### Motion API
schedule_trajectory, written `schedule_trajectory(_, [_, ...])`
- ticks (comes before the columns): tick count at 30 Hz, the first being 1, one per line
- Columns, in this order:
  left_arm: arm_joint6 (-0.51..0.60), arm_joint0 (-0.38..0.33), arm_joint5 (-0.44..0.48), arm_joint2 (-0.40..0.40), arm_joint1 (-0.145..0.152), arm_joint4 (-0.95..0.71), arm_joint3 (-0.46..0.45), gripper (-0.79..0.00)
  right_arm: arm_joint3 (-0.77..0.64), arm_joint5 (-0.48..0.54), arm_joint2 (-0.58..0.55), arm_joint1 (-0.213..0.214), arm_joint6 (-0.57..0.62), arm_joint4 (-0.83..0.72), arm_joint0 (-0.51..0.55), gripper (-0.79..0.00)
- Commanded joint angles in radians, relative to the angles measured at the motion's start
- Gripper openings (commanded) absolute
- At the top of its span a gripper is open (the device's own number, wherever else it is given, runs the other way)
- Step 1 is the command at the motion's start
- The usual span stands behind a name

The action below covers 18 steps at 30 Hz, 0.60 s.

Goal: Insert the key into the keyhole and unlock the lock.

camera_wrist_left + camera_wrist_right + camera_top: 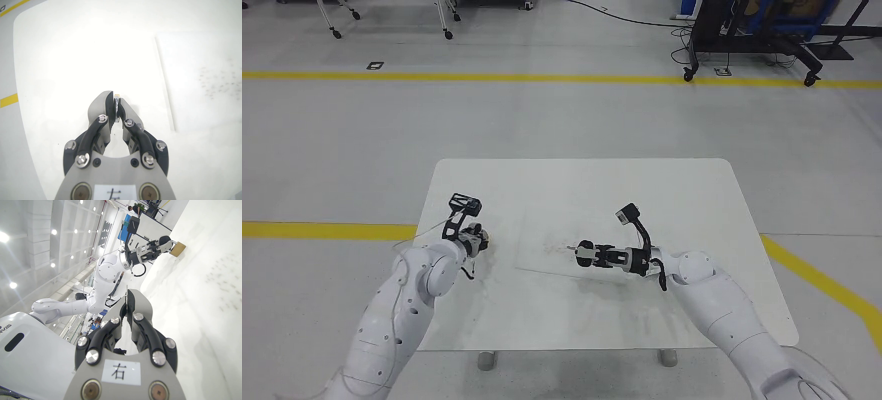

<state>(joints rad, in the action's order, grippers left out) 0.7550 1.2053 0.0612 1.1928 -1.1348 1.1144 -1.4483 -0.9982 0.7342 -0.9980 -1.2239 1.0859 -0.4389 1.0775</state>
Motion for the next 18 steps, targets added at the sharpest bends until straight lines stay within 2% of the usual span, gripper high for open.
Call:
schedule_trajectory(1, [0.023,-0.001,0.002,-0.002,0.0,0.002,-0.005,-0.785,0.0,0.0,0.0,0.0,0.0,0.0,0.0,-0.785])
schedule_trajectory(14, [0.08,0.016,-0.004,0.013,0.002,0.022,-0.054,-0.785,0.0,0.0,0.0,0.0,0.0,0.0,0.0,-0.785])
schedule_trajectory(18, [0.083,0.024,0.003,0.017,0.003,0.02,-0.065,-0.72,0.0,0.0,0.0,0.0,0.0,0.0,0.0,-0.785])
